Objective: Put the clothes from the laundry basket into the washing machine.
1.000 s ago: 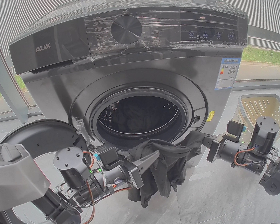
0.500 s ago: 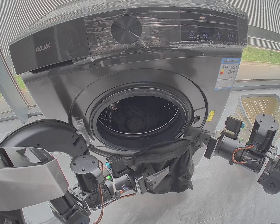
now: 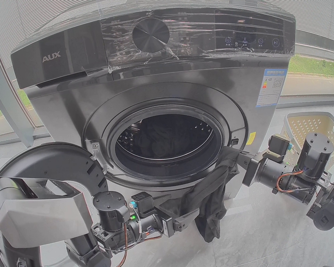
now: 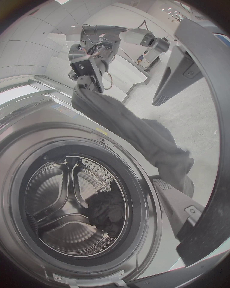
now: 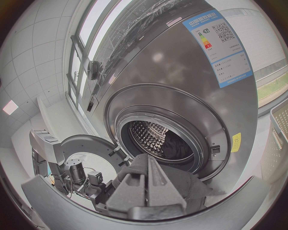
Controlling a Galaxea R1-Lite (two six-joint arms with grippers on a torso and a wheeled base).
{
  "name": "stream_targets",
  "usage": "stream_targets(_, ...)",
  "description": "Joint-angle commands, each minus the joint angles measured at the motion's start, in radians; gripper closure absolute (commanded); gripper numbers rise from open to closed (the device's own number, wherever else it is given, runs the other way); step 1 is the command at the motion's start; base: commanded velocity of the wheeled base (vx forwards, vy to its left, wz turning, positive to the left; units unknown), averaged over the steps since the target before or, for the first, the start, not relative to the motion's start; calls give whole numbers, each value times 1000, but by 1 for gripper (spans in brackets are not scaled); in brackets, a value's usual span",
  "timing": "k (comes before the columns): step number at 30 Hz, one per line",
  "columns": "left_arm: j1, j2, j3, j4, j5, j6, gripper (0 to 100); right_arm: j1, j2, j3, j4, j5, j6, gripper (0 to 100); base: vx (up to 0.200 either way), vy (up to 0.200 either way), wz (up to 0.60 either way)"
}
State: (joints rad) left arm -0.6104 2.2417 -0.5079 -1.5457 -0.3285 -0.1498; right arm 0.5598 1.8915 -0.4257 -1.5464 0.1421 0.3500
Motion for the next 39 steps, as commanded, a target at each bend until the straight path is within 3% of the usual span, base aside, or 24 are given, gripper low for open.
stream_targets(1,23,44,-18,-1,0,16,0,0,-12,-1,0,2,0,100,0,0,0)
stream_targets(5,51,65,-26,-2,-1,38,0,-1,-18,-2,0,2,0,100,0,0,0)
stream_targets(13,23,61,-12,-4,-15,44,0,-9,-12,-22,0,-3,1,100,0,0,0)
stream_targets(19,-2,72,-1,-4,-20,44,0,-3,3,-67,5,-72,0,100,0,0,0)
stream_targets(27,-11,88,-1,-4,-18,45,0,15,55,-88,3,-84,0,100,0,0,0)
stream_targets(31,-15,91,-1,-5,-17,47,0,20,75,-97,2,-110,-6,100,0,0,0)
stream_targets(32,-19,85,-1,-5,-17,47,0,32,83,-120,8,-130,-6,100,0,0,0)
stream_targets(39,-25,72,8,-5,-15,55,0,57,100,-186,121,-162,-11,100,0,0,0)
